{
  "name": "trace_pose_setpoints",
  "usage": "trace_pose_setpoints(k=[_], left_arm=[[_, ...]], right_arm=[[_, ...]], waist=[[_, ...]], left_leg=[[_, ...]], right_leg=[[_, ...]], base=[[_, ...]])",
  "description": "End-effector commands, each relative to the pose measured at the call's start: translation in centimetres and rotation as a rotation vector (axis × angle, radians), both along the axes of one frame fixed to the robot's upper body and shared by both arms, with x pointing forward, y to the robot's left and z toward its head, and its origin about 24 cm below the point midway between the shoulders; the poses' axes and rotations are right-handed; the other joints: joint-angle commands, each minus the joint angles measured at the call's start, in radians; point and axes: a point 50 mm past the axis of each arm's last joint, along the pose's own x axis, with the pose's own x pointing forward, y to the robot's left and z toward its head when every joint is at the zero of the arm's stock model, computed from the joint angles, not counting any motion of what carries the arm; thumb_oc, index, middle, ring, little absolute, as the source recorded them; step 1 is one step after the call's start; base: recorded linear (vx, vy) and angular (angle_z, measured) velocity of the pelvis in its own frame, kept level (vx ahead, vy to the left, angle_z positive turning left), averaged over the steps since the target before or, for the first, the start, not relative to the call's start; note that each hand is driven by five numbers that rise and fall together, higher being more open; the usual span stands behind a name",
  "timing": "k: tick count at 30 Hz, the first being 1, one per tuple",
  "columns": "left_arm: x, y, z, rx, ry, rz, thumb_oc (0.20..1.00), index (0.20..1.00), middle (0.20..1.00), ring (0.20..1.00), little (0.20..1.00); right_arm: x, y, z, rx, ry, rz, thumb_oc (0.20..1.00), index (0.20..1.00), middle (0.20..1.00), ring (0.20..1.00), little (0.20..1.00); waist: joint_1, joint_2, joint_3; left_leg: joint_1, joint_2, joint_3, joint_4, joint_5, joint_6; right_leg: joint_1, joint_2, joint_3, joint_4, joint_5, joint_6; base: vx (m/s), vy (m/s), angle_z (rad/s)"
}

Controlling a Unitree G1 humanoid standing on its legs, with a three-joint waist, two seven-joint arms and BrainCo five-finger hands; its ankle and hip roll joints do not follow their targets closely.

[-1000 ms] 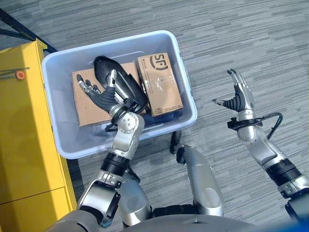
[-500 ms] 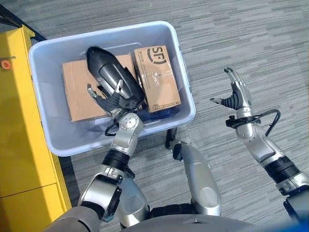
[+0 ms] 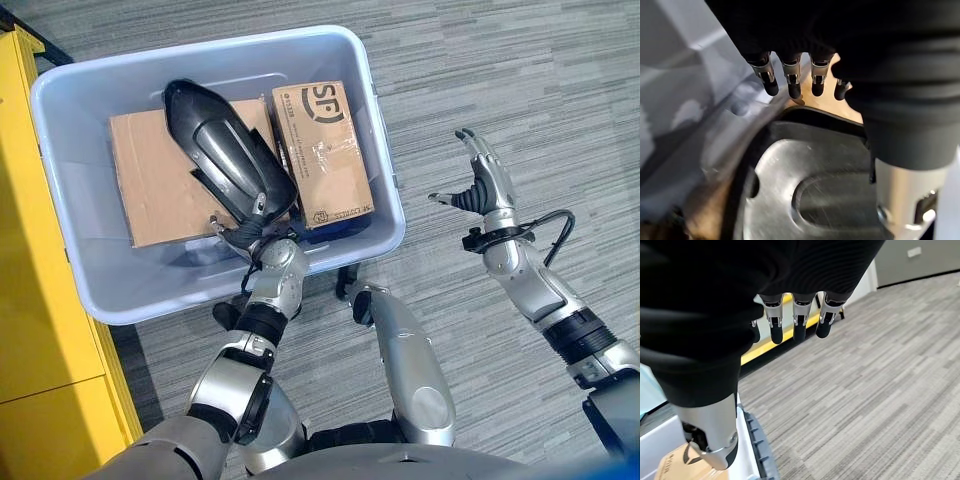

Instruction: Move parts from the plastic box to the shelf.

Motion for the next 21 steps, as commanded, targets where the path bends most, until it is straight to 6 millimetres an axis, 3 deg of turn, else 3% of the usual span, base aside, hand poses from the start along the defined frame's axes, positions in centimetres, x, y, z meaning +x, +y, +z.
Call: trace_pose_setpoints(k=[1,2,4,10,15,21], left_arm=[[0.7,0.4,2.1,0.116,-0.067,-0.035,1.000,1.000,1.000,1.000,1.000],[1.0,0.3,2.1,0.137,-0.043,-0.069,1.000,1.000,1.000,1.000,1.000],[1.5,-0.2,1.2,-0.134,-0.034,-0.112,1.000,1.000,1.000,1.000,1.000],[2.0,0.6,2.9,0.063,-0.046,-0.055,1.000,1.000,1.000,1.000,1.000],[2.9,1.2,4.1,0.020,-0.067,-0.076,1.000,1.000,1.000,1.000,1.000],[3.4,2.5,5.0,0.152,-0.015,-0.073,1.000,1.000,1.000,1.000,1.000]], right_arm=[[-0.5,0.6,1.6,0.048,-0.070,0.032,1.000,1.000,1.000,1.000,1.000],[-0.5,0.6,1.6,0.047,-0.071,0.033,1.000,1.000,1.000,1.000,1.000],[-0.7,0.4,2.1,0.040,-0.074,0.034,1.000,1.000,1.000,1.000,1.000],[-0.5,0.3,2.3,0.037,-0.070,0.024,1.000,1.000,1.000,1.000,1.000],[-0.3,0.5,2.5,0.030,-0.066,0.030,1.000,1.000,1.000,1.000,1.000],[-0.5,0.5,2.6,0.026,-0.058,0.043,1.000,1.000,1.000,1.000,1.000]], waist=[[-0.006,-0.075,-0.029],[-0.009,-0.078,-0.029],[-0.025,-0.082,-0.029],[-0.034,-0.087,-0.029],[-0.044,-0.091,-0.029],[-0.052,-0.102,-0.029]], left_leg=[[-0.158,0.095,-0.062,0.134,0.015,-0.045],[-0.163,0.093,-0.062,0.136,0.013,-0.045],[-0.178,0.092,-0.058,0.143,-0.003,-0.043],[-0.207,0.084,-0.059,0.163,-0.016,-0.040],[-0.232,0.075,-0.059,0.186,-0.032,-0.039],[-0.257,0.073,-0.060,0.205,-0.047,-0.038]], right_leg=[[0.015,-0.158,-0.038,-0.041,0.008,0.180],[0.011,-0.154,-0.036,-0.042,0.008,0.180],[-0.006,-0.151,-0.026,-0.042,0.012,0.183],[-0.037,-0.154,-0.012,-0.014,0.003,0.185],[-0.062,-0.148,-0.003,-0.002,-0.001,0.185],[-0.084,-0.144,0.001,0.008,-0.003,0.184]], base=[[0.00,0.000,0.00],[0.00,0.000,0.00],[0.01,0.012,0.02],[0.03,0.010,0.04],[0.02,0.015,-0.02],[0.01,-0.004,0.00]])
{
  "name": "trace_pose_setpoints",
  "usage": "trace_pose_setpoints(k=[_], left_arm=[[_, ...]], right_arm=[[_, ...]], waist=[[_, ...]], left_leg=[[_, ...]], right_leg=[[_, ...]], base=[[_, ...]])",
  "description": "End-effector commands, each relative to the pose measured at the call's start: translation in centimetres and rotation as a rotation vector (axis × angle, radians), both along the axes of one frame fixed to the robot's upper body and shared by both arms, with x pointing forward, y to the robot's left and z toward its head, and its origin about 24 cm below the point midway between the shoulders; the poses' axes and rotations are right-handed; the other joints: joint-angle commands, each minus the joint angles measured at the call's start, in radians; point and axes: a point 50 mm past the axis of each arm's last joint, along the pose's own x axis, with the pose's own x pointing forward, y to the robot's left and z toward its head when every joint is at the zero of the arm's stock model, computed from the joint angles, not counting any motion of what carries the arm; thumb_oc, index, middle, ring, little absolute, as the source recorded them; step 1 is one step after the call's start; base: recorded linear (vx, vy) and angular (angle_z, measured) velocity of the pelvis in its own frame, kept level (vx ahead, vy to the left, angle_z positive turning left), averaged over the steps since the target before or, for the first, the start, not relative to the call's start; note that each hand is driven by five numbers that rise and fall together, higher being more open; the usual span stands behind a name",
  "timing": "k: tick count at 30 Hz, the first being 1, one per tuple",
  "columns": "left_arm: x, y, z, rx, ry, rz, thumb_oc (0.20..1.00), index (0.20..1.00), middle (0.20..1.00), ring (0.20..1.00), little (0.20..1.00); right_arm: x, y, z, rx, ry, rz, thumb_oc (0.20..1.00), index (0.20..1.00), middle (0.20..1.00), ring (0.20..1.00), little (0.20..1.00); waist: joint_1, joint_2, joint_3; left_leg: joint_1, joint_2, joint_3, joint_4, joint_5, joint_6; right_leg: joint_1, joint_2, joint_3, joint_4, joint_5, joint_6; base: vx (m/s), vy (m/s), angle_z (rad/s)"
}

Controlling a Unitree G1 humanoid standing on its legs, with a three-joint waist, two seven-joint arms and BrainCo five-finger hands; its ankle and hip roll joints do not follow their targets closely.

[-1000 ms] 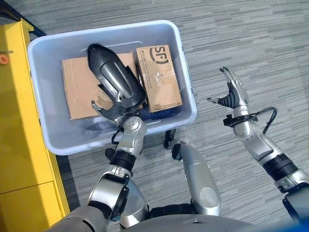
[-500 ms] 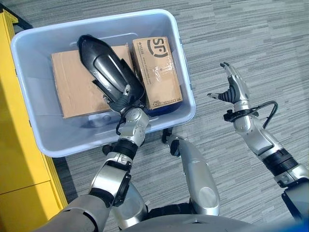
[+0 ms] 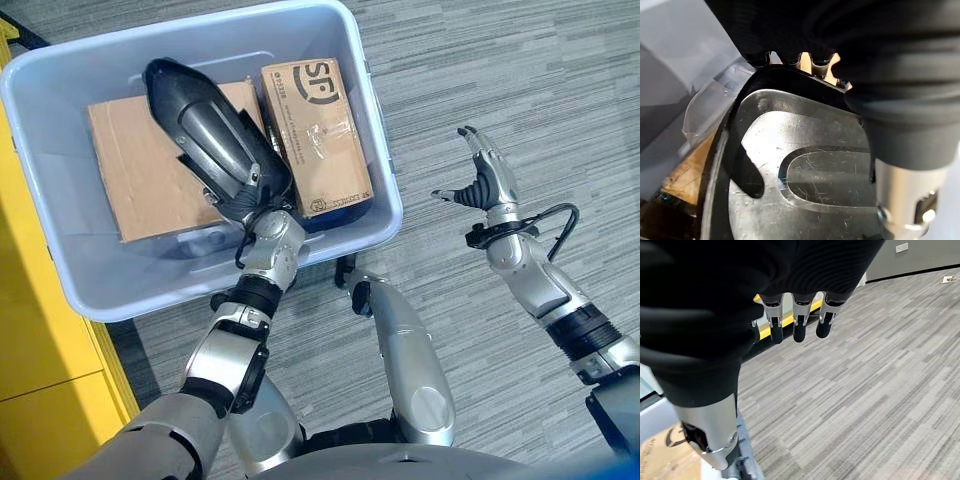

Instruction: Move parts from the plastic box to the shelf.

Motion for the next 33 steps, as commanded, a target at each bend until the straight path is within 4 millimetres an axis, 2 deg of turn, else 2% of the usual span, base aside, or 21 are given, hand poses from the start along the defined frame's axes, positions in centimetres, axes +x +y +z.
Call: trace_pose_setpoints(k=[1,5,11,12,13,17,21,26,33], left_arm=[[1.5,1.8,2.1,0.161,-0.001,-0.096,1.000,1.000,1.000,1.000,1.000],[1.9,2.3,1.6,0.115,0.018,-0.181,1.000,1.000,1.000,1.000,1.000],[2.0,3.2,1.6,0.116,0.004,-0.222,1.000,1.000,1.000,1.000,1.000],[2.1,3.2,1.6,0.100,-0.005,-0.263,0.523,0.523,0.523,0.523,0.523],[2.1,3.3,1.5,0.099,0.000,-0.261,0.200,0.200,0.200,0.200,0.200],[2.0,3.4,0.6,-0.033,0.008,-0.278,0.200,0.200,0.200,0.200,0.200],[1.4,5.3,-0.8,0.033,0.164,-0.209,0.200,0.200,0.200,0.200,0.200],[0.9,7.9,-1.0,0.056,0.266,-0.085,0.200,0.200,0.200,0.200,0.200],[0.7,8.9,-1.1,0.088,0.299,-0.068,0.200,0.200,0.200,0.200,0.200]], right_arm=[[-0.7,0.3,1.5,0.040,-0.062,0.038,1.000,1.000,1.000,1.000,1.000],[-0.7,0.3,1.5,0.035,-0.057,0.045,1.000,1.000,1.000,1.000,1.000],[-0.6,0.2,1.8,0.027,-0.049,0.050,1.000,1.000,1.000,1.000,1.000],[-0.7,0.2,1.9,0.027,-0.050,0.052,1.000,1.000,1.000,1.000,1.000],[-0.7,0.2,1.9,0.026,-0.049,0.054,1.000,1.000,1.000,1.000,1.000],[-0.7,0.0,1.9,0.022,-0.047,0.049,1.000,1.000,1.000,1.000,1.000],[-0.6,0.0,2.1,0.028,-0.045,0.046,1.000,1.000,1.000,1.000,1.000],[-0.7,0.1,2.2,0.029,-0.050,0.049,1.000,1.000,1.000,1.000,1.000],[-1.1,0.3,2.4,0.030,-0.056,0.058,1.000,1.000,1.000,1.000,1.000]], waist=[[-0.018,-0.100,-0.028],[-0.021,-0.102,-0.028],[-0.020,-0.098,-0.028],[-0.021,-0.098,-0.028],[-0.021,-0.098,-0.028],[-0.022,-0.097,-0.028],[-0.022,-0.099,-0.028],[-0.027,-0.104,-0.028],[-0.037,-0.109,-0.028]], left_leg=[[-0.156,0.072,-0.047,0.143,-0.023,-0.051],[-0.175,0.070,-0.048,0.152,-0.031,-0.050],[-0.207,0.059,-0.054,0.167,-0.042,-0.047],[-0.212,0.057,-0.055,0.171,-0.044,-0.047],[-0.215,0.057,-0.056,0.174,-0.046,-0.047],[-0.225,0.048,-0.060,0.180,-0.053,-0.045],[-0.251,0.046,-0.069,0.189,-0.061,-0.046],[-0.273,0.048,-0.076,0.203,-0.064,-0.048],[-0.287,0.045,-0.079,0.213,-0.073,-0.048]], right_leg=[[-0.004,-0.127,-0.004,-0.009,-0.002,0.167],[-0.023,-0.124,-0.002,0.000,-0.006,0.165],[-0.051,-0.116,0.000,0.013,-0.008,0.160],[-0.053,-0.113,0.001,0.015,-0.010,0.159],[-0.056,-0.112,0.001,0.017,-0.010,0.158],[-0.061,-0.105,0.006,0.015,-0.009,0.158],[-0.081,-0.102,0.005,0.024,-0.008,0.157],[-0.098,-0.097,0.009,0.033,-0.011,0.155],[-0.112,-0.089,0.013,0.034,-0.011,0.151]], base=[[0.00,0.000,0.00],[0.01,0.000,0.01],[0.03,0.002,-0.02],[0.03,0.005,-0.09],[0.03,0.005,-0.12],[0.02,-0.004,-0.19],[0.01,-0.017,0.12],[0.01,-0.026,-0.05],[-0.01,-0.009,-0.02]])
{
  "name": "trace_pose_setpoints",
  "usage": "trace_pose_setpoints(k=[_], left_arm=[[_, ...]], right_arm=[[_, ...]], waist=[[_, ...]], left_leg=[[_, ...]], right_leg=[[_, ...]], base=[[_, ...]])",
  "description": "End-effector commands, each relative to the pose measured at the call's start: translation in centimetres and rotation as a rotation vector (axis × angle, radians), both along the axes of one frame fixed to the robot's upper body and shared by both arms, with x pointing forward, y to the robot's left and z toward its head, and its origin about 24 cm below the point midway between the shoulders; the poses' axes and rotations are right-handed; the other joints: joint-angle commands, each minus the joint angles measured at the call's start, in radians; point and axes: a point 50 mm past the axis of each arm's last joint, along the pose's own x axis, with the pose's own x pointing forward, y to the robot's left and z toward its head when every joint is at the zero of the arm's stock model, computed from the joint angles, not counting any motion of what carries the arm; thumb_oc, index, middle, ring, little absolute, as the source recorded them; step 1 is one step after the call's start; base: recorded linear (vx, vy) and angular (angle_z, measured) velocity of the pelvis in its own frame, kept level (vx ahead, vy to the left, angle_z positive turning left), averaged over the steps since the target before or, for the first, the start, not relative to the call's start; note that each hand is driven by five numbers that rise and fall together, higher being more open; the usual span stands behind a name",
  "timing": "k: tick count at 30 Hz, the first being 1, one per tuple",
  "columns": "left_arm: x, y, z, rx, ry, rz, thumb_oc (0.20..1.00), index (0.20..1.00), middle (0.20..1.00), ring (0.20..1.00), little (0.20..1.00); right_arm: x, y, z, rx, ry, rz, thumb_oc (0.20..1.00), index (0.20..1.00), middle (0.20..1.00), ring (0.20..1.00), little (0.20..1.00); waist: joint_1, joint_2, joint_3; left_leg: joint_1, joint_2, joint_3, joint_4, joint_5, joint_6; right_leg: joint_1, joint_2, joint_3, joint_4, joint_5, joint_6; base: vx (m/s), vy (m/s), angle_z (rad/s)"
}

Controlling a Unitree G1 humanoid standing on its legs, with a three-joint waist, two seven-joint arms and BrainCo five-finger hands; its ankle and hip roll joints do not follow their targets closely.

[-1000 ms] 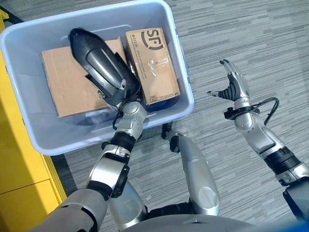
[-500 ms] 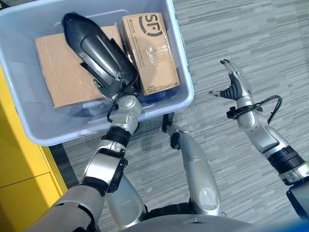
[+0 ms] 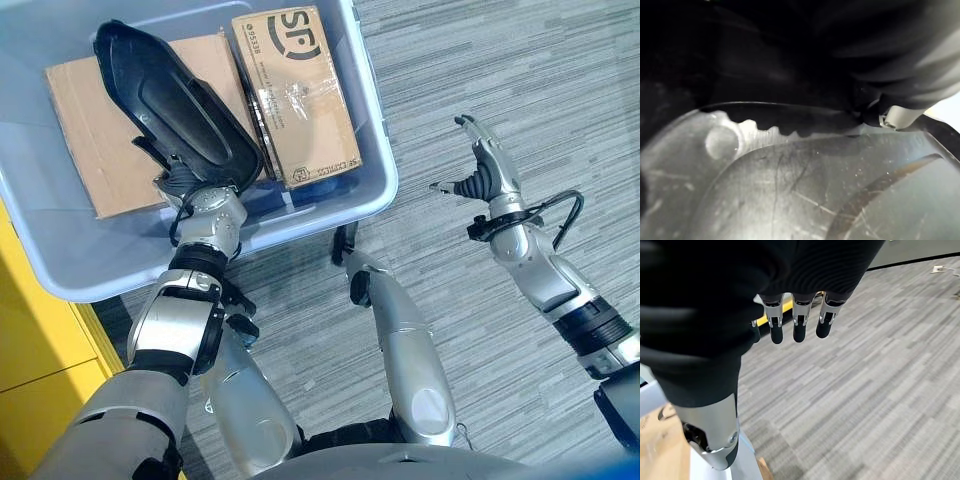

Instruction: Move parts from the plastic box to the shelf.

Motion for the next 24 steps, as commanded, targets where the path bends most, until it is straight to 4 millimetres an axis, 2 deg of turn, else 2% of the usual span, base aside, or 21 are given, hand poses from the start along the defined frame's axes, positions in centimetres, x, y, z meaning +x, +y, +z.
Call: trace_pose_setpoints(k=[1,5,11,14,17,18,24], left_arm=[[-1.0,0.5,-4.2,-0.040,0.168,-0.089,0.200,0.200,0.200,0.200,0.200],[-1.0,0.3,-3.6,0.096,0.137,-0.096,0.200,0.200,0.200,0.200,0.200],[-0.9,-0.5,-1.4,0.320,0.030,-0.110,0.200,0.200,0.200,0.200,0.200],[-1.5,-0.8,-0.2,0.481,-0.064,-0.108,0.200,0.200,0.200,0.200,0.200],[-1.9,-0.8,-0.1,0.516,-0.099,-0.108,0.200,0.200,0.200,0.200,0.200],[-2.5,-0.5,-0.2,0.555,-0.135,-0.097,0.200,0.200,0.200,0.200,0.200],[-4.5,0.8,0.1,0.640,-0.207,-0.021,0.200,0.200,0.200,0.200,0.200]], right_arm=[[-0.9,0.4,1.7,0.043,-0.083,0.035,1.000,1.000,1.000,1.000,1.000],[-1.0,0.3,1.5,0.041,-0.085,0.032,1.000,1.000,1.000,1.000,1.000],[-1.2,0.0,0.6,0.040,-0.086,0.022,1.000,1.000,1.000,1.000,1.000],[-1.5,-0.4,-0.3,0.031,-0.087,0.016,1.000,1.000,1.000,1.000,1.000],[-1.7,-0.7,-0.5,0.026,-0.087,0.010,1.000,1.000,1.000,1.000,1.000],[-2.0,-0.9,-1.2,0.023,-0.084,0.007,1.000,1.000,1.000,1.000,1.000],[-2.7,-1.7,-2.5,-0.016,-0.086,-0.002,1.000,1.000,1.000,1.000,1.000]], waist=[[-0.018,-0.098,-0.023],[-0.014,-0.093,-0.023],[0.000,-0.073,-0.023],[0.019,-0.045,-0.023],[0.026,-0.033,-0.023],[0.035,-0.016,-0.023],[0.059,0.033,-0.028]], left_leg=[[-0.096,0.043,-0.040,0.122,-0.042,-0.064],[-0.080,0.040,-0.034,0.114,-0.041,-0.060],[-0.009,0.020,-0.012,0.082,-0.043,-0.047],[0.073,0.000,0.004,0.051,-0.034,-0.036],[0.107,-0.006,0.011,0.038,-0.028,-0.033],[0.156,-0.013,0.020,0.020,-0.020,-0.030],[0.293,-0.038,0.024,-0.019,-0.005,-0.019]], right_leg=[[-0.004,-0.069,0.042,0.128,-0.087,0.051],[0.008,-0.069,0.044,0.128,-0.090,0.048],[0.063,-0.070,0.046,0.121,-0.103,0.046],[0.126,-0.075,0.050,0.117,-0.122,0.044],[0.157,-0.077,0.045,0.108,-0.128,0.043],[0.201,-0.081,0.041,0.097,-0.134,0.041],[0.329,-0.099,0.033,0.080,-0.154,0.035]], base=[[0.00,0.000,0.00],[-0.01,0.009,-0.03],[-0.03,0.022,0.07],[-0.03,0.066,-0.04],[-0.02,0.061,-0.03],[-0.01,0.101,0.00],[0.00,0.097,0.00]])
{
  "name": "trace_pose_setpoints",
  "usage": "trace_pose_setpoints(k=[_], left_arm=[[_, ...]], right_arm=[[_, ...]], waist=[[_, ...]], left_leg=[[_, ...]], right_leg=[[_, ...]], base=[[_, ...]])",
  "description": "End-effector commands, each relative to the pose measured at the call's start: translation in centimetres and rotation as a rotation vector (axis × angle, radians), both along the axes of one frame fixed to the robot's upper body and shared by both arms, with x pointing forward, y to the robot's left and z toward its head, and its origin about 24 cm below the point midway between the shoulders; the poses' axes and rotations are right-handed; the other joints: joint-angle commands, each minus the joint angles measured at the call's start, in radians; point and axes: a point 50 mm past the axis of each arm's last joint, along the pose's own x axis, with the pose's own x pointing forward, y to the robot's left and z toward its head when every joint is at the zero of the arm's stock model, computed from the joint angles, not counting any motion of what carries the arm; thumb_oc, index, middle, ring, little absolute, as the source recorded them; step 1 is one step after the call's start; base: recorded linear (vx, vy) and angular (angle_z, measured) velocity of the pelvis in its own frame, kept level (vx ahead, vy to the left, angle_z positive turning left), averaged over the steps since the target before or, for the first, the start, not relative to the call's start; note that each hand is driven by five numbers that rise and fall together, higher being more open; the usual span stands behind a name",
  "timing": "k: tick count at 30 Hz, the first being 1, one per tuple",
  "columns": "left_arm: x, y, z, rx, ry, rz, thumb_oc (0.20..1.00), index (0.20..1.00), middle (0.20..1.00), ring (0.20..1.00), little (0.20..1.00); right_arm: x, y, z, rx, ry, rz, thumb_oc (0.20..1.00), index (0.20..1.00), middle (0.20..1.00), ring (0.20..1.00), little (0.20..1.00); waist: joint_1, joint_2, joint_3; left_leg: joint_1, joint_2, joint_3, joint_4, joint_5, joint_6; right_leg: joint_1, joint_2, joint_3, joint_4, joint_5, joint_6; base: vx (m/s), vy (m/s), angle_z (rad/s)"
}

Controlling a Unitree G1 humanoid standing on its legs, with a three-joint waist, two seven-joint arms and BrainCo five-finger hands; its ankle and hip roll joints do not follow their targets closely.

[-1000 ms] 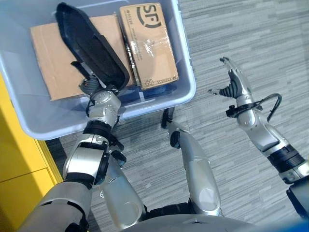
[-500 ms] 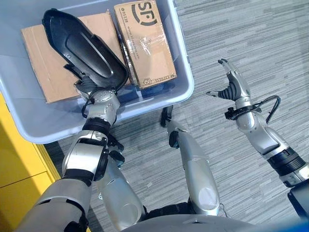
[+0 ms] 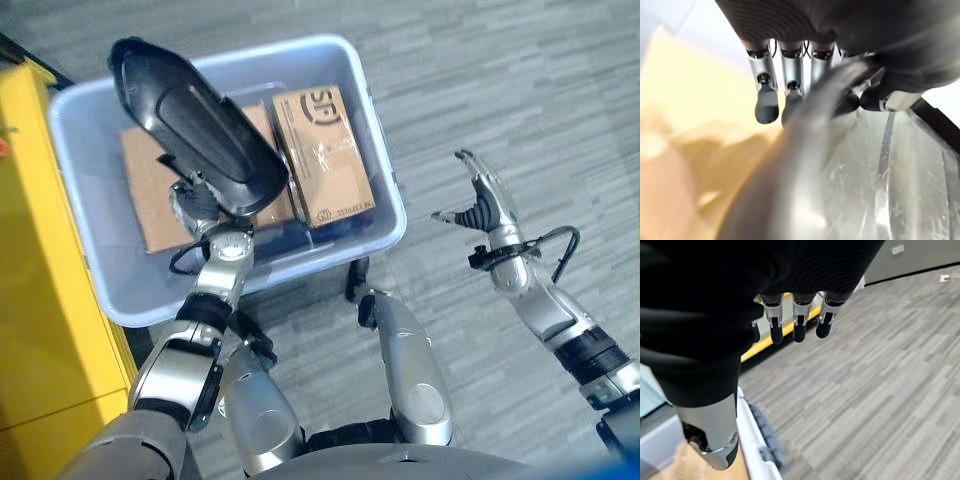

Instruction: Move parts from the plastic box to the shelf.

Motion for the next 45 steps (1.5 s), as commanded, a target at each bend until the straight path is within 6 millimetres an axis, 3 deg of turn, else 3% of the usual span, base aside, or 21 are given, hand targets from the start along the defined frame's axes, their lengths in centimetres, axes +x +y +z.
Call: trace_pose_setpoints(k=[1,7,10,13,16,17,27,29,39,45], left_arm=[[-0.5,1.1,3.8,0.121,-0.201,0.052,0.200,0.200,0.200,0.200,0.200],[-1.5,2.4,4.5,0.201,-0.243,0.081,0.200,0.200,0.200,0.200,0.200],[-2.6,3.0,5.2,0.254,-0.255,0.024,0.200,0.200,0.200,0.200,0.200],[-4.5,2.3,3.7,0.262,-0.223,-0.085,0.200,0.200,0.200,0.200,0.200],[-5.6,1.6,3.0,0.263,-0.198,-0.174,0.200,0.200,0.200,0.200,0.200],[-6.3,1.2,2.6,0.254,-0.188,-0.221,0.200,0.200,0.200,0.200,0.200],[-9.5,-1.1,0.6,0.309,-0.027,-0.560,0.200,0.200,0.200,0.200,0.200],[-10.6,-2.3,0.5,0.327,-0.054,-0.683,0.200,0.200,0.200,0.200,0.200],[-11.7,-2.4,-0.8,0.317,0.022,-0.784,0.200,0.200,0.200,0.200,0.200],[-11.2,-2.5,-0.6,0.349,0.022,-0.821,0.200,0.200,0.200,0.200,0.200]], right_arm=[[-0.6,-0.3,1.8,-0.009,-0.133,0.015,1.000,1.000,1.000,1.000,1.000],[-1.3,-0.2,0.4,0.002,-0.106,0.022,1.000,1.000,1.000,1.000,1.000],[-2.3,-0.2,-0.9,0.014,-0.059,0.043,1.000,1.000,1.000,1.000,1.000],[-3.2,0.5,-1.9,0.054,-0.009,0.096,1.000,1.000,1.000,1.000,1.000],[-3.6,1.1,-2.3,0.092,0.036,0.136,1.000,1.000,1.000,1.000,1.000],[-3.8,1.5,-2.4,0.111,0.053,0.156,1.000,1.000,1.000,1.000,1.000],[-4.1,3.9,-2.5,0.344,0.157,0.256,1.000,1.000,1.000,1.000,1.000],[-4.4,4.4,-2.0,0.417,0.155,0.311,1.000,1.000,1.000,1.000,1.000],[-4.6,4.3,-0.3,0.509,0.051,0.280,1.000,1.000,1.000,1.000,1.000],[-4.3,4.3,-0.1,0.525,0.002,0.254,1.000,1.000,1.000,1.000,1.000]], waist=[[0.017,0.027,-0.034],[0.020,0.058,-0.085],[0.030,0.088,-0.153],[0.061,0.120,-0.229],[0.082,0.131,-0.257],[0.099,0.135,-0.267],[0.214,0.132,-0.300],[0.251,0.127,-0.309],[0.330,0.122,-0.313],[0.347,0.124,-0.323]], left_leg=[[-0.097,0.058,-0.061,0.102,0.005,-0.024],[-0.027,0.039,-0.068,0.068,0.018,-0.014],[0.046,0.005,-0.081,0.014,0.032,-0.006],[0.121,-0.029,-0.103,-0.069,0.063,-0.008],[0.142,-0.048,-0.120,-0.096,0.059,-0.003],[0.145,-0.053,-0.116,-0.110,0.073,0.014],[0.180,-0.108,-0.196,-0.179,0.066,0.038],[0.191,-0.142,-0.226,-0.212,0.063,0.049],[0.194,-0.251,-0.278,-0.267,0.044,0.111],[0.208,-0.307,-0.277,-0.328,0.035,0.149]], right_leg=[[0.036,-0.052,-0.015,0.062,-0.155,0.120],[0.119,-0.052,-0.015,0.026,-0.162,0.118],[0.221,-0.045,-0.015,-0.036,-0.160,0.123],[0.344,-0.050,-0.030,-0.121,-0.150,0.131],[0.385,-0.058,-0.046,-0.138,-0.147,0.134],[0.398,-0.060,-0.067,-0.150,-0.129,0.127],[0.499,-0.077,-0.147,-0.210,-0.098,0.152],[0.519,-0.085,-0.167,-0.235,-0.075,0.169],[0.534,-0.133,-0.194,-0.251,-0.031,0.221],[0.493,-0.184,-0.197,-0.227,0.057,0.239]], base=[[0.04,0.089,0.09],[0.05,0.066,0.03],[0.17,0.134,0.01],[0.17,0.167,0.07],[0.07,0.151,0.16],[-0.03,0.074,0.28],[-0.03,0.115,0.39],[-0.10,0.313,0.34],[-0.08,0.219,0.30],[-0.09,0.113,0.15]])
